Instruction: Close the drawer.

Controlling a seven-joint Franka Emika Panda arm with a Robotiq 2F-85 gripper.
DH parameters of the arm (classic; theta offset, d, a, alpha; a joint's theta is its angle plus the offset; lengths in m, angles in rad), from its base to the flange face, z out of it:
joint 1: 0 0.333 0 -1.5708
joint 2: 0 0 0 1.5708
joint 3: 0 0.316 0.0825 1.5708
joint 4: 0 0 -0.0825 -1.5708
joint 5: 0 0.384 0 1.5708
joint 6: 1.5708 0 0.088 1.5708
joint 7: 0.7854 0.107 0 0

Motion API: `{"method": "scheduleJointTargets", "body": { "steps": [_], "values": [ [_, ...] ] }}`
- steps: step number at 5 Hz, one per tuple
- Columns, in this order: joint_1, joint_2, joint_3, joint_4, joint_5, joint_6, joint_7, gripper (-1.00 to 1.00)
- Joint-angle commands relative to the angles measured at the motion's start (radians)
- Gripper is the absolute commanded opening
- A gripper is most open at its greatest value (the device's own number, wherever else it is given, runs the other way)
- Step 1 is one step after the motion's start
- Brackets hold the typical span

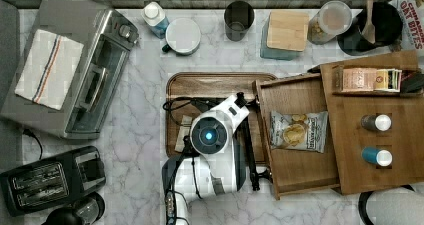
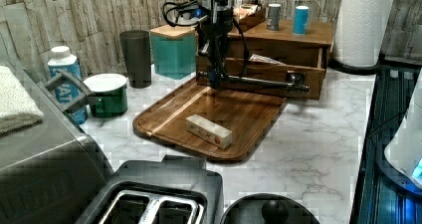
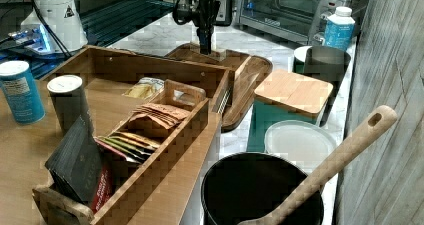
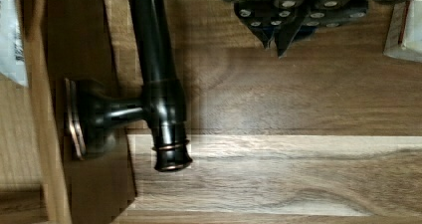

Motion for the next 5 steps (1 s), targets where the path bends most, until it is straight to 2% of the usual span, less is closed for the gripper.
{"method": "scheduleJointTargets", "body": {
  "steps": [1, 4, 5],
  "values": [
    [-0.028, 0.023, -0.014, -0.083, 0.001, 0.032, -0.226, -1.0],
    [-0.054, 0.0, -0.076, -0.038, 0.043, -0.067, -0.377, -1.0],
    [-0.084, 0.009, -0.092, -0.03, 0.052, -0.031, -0.451, -1.0]
  ]
}}
